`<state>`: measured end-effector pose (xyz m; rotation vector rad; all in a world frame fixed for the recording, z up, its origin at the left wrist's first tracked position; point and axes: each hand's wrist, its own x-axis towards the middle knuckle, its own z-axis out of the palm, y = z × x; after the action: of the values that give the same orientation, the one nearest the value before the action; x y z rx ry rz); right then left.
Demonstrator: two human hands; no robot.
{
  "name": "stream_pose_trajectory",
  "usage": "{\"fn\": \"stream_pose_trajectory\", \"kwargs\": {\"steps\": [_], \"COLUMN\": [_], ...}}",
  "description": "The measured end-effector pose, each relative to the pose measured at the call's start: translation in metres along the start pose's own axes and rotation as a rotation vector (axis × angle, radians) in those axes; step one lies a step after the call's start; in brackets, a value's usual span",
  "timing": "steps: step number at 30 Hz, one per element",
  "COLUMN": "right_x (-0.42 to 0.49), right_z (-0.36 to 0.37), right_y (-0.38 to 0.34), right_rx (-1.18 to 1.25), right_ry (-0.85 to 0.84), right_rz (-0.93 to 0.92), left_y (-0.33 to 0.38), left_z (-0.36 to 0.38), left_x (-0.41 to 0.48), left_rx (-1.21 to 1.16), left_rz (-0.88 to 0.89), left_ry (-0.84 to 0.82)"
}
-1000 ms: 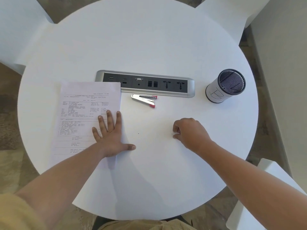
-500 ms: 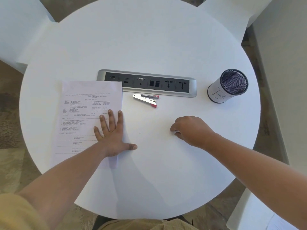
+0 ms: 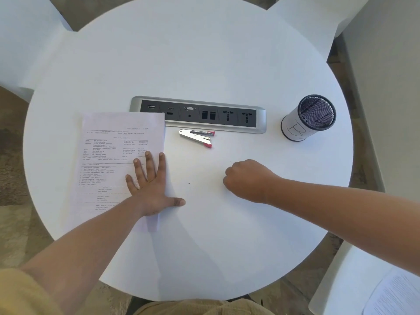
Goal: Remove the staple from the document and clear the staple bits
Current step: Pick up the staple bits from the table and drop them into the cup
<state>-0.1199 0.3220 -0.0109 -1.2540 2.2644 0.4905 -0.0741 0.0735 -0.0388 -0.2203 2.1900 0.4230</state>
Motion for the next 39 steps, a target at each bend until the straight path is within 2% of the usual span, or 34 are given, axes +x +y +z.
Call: {"fn": "stream_pose_trajectory", "kwargs": {"steps": [7, 9, 11, 13, 15, 17, 22, 27, 39], "right_x": [0.009, 0.009, 0.004, -0.009, -0.026, -0.044, -0.079, -0.095, -0.097], "right_z": [0.003, 0.008, 0.012, 0.015, 0.012, 0.005, -0.013, -0.015, 0.007], "right_y": [-0.009, -0.001, 0.014, 0.031, 0.047, 0.058, 0.081, 0.117, 0.158], "right_rx": [0.084, 0.274, 0.573, 0.878, 1.070, 1.145, 1.061, 0.874, 0.551], "right_ry": [0.030, 0.056, 0.099, 0.225, 0.376, 0.488, 0.596, 0.648, 0.504], "right_rz": [0.108, 0.269, 0.519, 0.728, 0.850, 0.920, 1.005, 1.126, 1.094], "left_y": [0.000, 0.000, 0.000, 0.000, 0.000, 0.000, 0.000, -0.001, -0.002], "left_z": [0.000, 0.000, 0.000, 0.000, -0.001, -0.001, -0.002, 0.000, 0.001], "left_x": [0.001, 0.001, 0.001, 0.001, 0.000, -0.001, -0.002, 0.000, 0.003], "left_rx": [-0.002, -0.002, -0.004, -0.005, -0.010, -0.011, 0.000, 0.008, -0.024], "left_rz": [0.001, 0.003, 0.004, 0.004, 0.004, 0.009, 0.005, -0.010, 0.000], "left_ry": [0.005, 0.003, 0.005, 0.004, -0.003, -0.006, -0.011, -0.009, 0.005]}}
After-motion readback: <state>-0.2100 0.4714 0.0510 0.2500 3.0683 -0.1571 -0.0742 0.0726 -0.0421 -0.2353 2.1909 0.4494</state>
